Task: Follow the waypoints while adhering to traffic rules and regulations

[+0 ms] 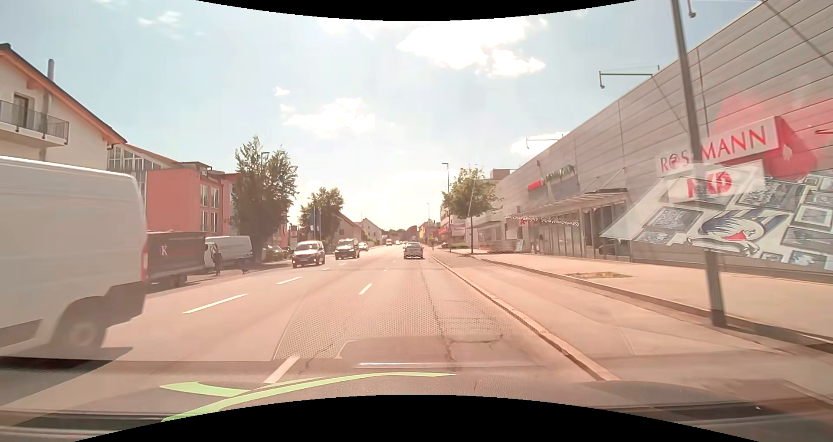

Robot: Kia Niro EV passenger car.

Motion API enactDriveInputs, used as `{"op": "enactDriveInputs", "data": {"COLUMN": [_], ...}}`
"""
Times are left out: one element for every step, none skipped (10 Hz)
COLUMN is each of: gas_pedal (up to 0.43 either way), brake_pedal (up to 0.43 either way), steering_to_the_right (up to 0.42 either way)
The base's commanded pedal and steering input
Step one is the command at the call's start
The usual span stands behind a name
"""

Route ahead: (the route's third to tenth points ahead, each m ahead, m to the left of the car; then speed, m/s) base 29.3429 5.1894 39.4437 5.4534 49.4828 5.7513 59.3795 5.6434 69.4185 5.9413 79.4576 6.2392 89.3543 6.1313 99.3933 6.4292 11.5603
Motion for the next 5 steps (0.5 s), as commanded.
{"op": "enactDriveInputs", "data": {"gas_pedal": [0.087,0.087,0.087,0.087,0.087], "brake_pedal": [0.0,0.0,0.0,0.0,0.0], "steering_to_the_right": [-0.004,-0.005,-0.005,-0.005,-0.005]}}
